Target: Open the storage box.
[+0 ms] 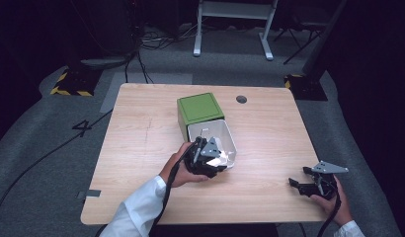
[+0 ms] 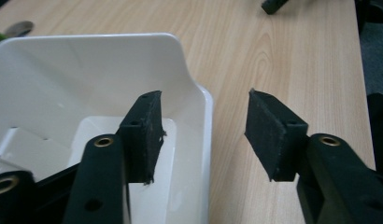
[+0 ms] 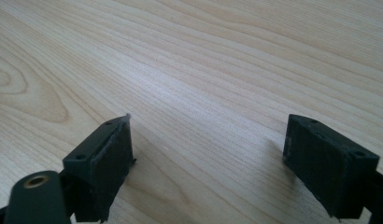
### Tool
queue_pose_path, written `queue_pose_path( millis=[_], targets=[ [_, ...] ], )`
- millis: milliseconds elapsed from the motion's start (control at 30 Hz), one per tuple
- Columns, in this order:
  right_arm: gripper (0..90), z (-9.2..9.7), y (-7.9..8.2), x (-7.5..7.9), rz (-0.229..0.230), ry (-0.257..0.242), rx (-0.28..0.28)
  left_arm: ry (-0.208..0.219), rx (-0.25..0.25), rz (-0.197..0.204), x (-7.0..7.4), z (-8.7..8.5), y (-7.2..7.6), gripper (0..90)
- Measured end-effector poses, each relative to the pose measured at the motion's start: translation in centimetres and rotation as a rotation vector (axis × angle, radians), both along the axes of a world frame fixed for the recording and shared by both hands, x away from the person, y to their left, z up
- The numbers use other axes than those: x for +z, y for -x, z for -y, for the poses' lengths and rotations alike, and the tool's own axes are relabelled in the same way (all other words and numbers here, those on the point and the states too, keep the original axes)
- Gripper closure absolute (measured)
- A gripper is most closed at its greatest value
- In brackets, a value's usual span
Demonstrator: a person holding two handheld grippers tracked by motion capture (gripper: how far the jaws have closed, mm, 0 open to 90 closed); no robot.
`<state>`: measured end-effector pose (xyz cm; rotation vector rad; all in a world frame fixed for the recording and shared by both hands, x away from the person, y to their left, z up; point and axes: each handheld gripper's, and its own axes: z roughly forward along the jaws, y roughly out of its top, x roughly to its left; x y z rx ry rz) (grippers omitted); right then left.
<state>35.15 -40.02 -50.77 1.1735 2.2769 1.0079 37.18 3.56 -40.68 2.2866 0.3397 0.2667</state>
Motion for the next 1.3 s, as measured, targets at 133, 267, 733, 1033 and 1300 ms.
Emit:
queue_pose_path(
  millis=[133, 267, 733, 1033, 1300],
  targets=[
    [15.8, 0.0, 0.0, 0.0, 0.000, -0.001, 0.000, -0.002, 0.025, 0.037, 0.7, -1.1, 0.5, 42.7],
    [15.8, 0.0, 0.0, 0.0, 0.000, 0.000, 0.000, 0.003, 0.058, 0.075, 1.4, -2.8, 0.9, 36.6],
    [15.8, 0.0, 0.0, 0.0, -0.001, -0.001, 0.000, -0.073, 0.201, 0.154, 0.8, -8.6, 2.0, 23.5],
    [15.8, 0.0, 0.0, 0.0, -0.001, -0.001, 0.000, -0.112, 0.275, 0.119, -1.3, -12.8, 2.1, 21.0],
    [15.8, 0.0, 0.0, 0.0, -0.001, -0.001, 0.000, -0.138, 0.327, 0.071, -3.2, -15.3, 2.1, 20.5]
  ],
)
